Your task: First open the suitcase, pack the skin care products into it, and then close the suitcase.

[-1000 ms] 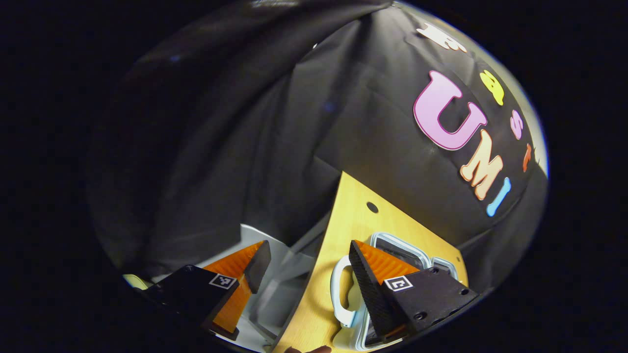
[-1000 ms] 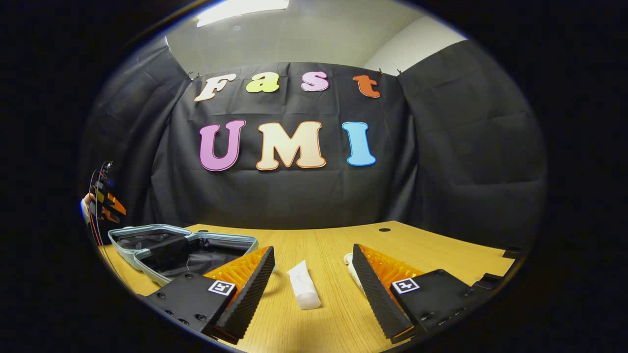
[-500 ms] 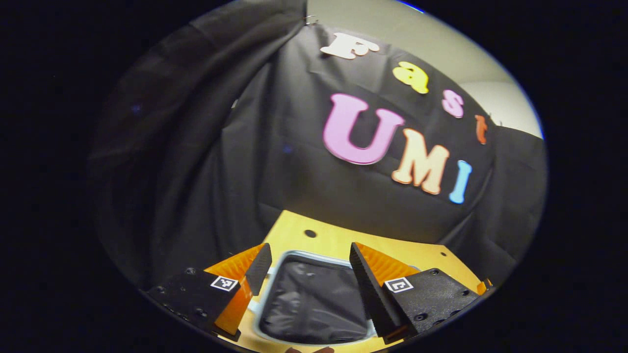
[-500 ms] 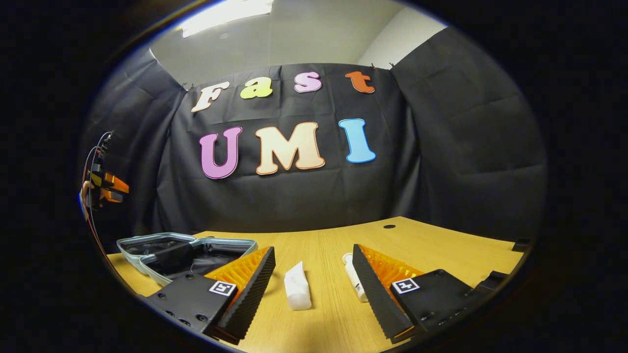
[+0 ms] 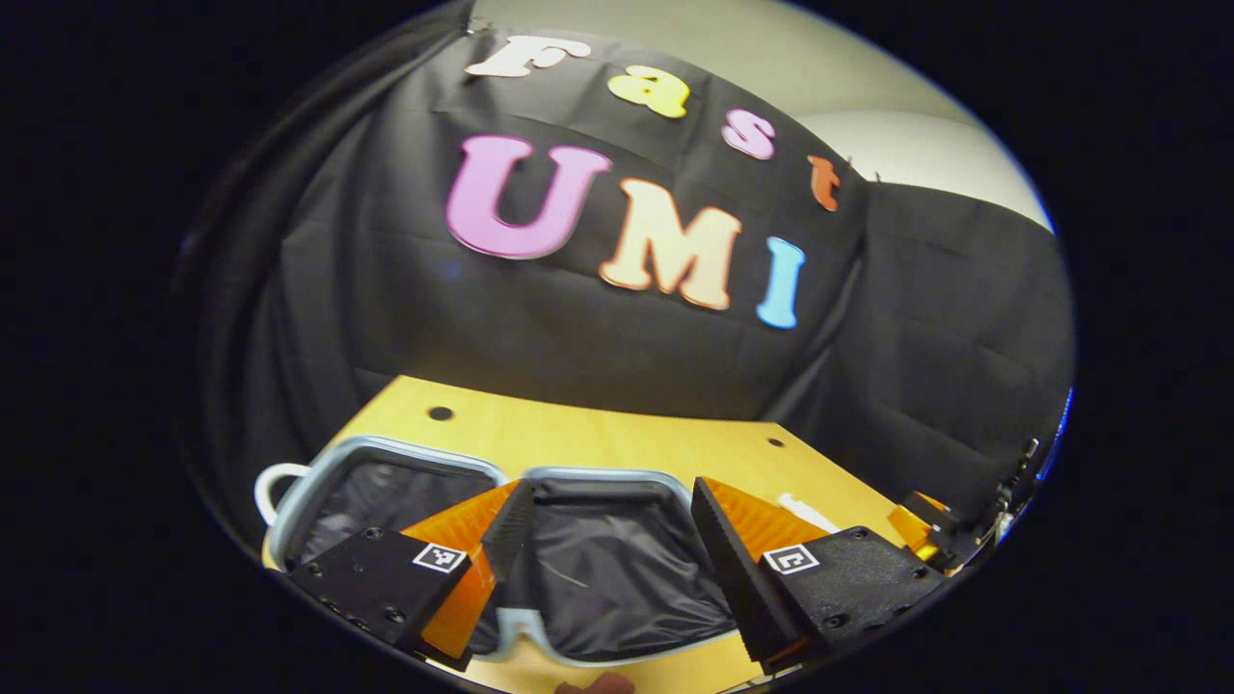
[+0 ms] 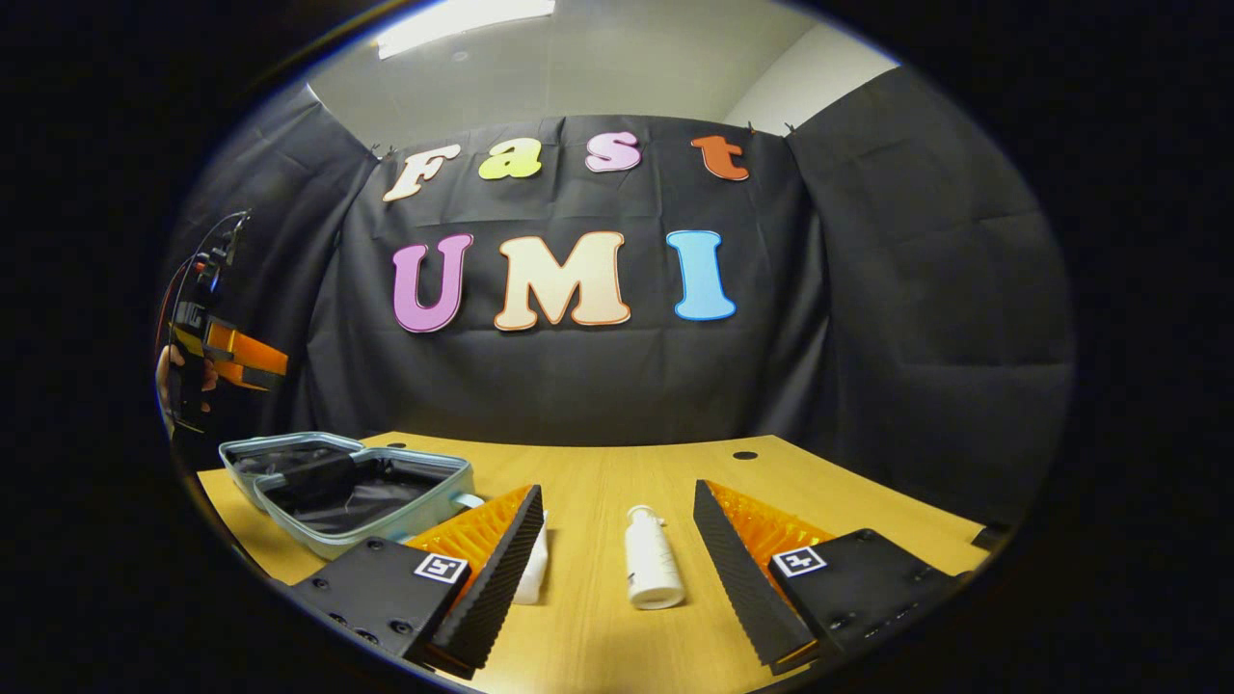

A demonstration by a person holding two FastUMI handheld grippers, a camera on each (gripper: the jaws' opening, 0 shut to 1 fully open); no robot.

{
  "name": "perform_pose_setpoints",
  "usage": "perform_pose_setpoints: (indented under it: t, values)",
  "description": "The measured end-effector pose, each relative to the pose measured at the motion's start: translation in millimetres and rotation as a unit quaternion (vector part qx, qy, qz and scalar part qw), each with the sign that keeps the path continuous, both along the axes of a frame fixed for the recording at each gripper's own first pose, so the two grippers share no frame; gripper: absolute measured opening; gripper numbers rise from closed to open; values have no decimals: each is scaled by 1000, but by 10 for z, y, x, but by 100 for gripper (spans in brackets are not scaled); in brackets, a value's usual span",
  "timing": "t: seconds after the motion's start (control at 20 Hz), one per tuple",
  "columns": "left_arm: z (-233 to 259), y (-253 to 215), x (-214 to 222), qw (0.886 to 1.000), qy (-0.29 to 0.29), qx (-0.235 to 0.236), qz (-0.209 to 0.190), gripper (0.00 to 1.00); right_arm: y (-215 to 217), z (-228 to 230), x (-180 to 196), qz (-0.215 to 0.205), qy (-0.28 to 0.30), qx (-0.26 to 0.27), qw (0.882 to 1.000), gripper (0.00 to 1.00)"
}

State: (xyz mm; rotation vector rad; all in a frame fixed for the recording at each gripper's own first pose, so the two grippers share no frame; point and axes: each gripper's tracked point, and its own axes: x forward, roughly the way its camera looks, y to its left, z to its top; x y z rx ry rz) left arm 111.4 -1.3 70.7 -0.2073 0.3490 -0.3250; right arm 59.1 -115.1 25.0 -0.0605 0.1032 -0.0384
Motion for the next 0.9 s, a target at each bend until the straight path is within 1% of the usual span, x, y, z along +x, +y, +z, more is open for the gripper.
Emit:
perform_pose_setpoints:
  t: [0.1, 0.2, 0.35, 0.4, 0.45, 0.5, 0.65, 0.75, 0.9]
  values:
    - [-110, -485, 4, 999, 20, 9, -44, 96, -86, -38, 61, 11, 15, -1, 1000, 98]
    - [-252, -973, -6, 995, 44, 14, -83, 96, -146, -146, 144, 29, 44, 5, 999, 98]
    - [-520, -1662, -62, 985, 105, -2, -137, 96, -293, -425, 272, 48, 118, 8, 992, 98]
    - [-620, -1843, -72, 982, 127, -3, -143, 96, -342, -484, 310, 52, 139, 9, 989, 99]
    - [-709, -1965, -66, 979, 146, -4, -143, 96, -362, -540, 340, 56, 160, 14, 985, 96]
    - [-790, -2067, -26, 976, 166, -8, -141, 96, -348, -579, 361, 64, 177, 20, 982, 99]
    - [-1050, -2341, -30, 961, 233, -31, -142, 96, -326, -673, 449, 79, 215, 37, 973, 99]
    - [-1216, -2439, -12, 954, 266, -39, -132, 96, -329, -715, 496, 83, 236, 33, 968, 99]
    - [-1468, -2463, 44, 945, 308, -20, -104, 96, -332, -853, 547, 84, 274, 14, 958, 99]
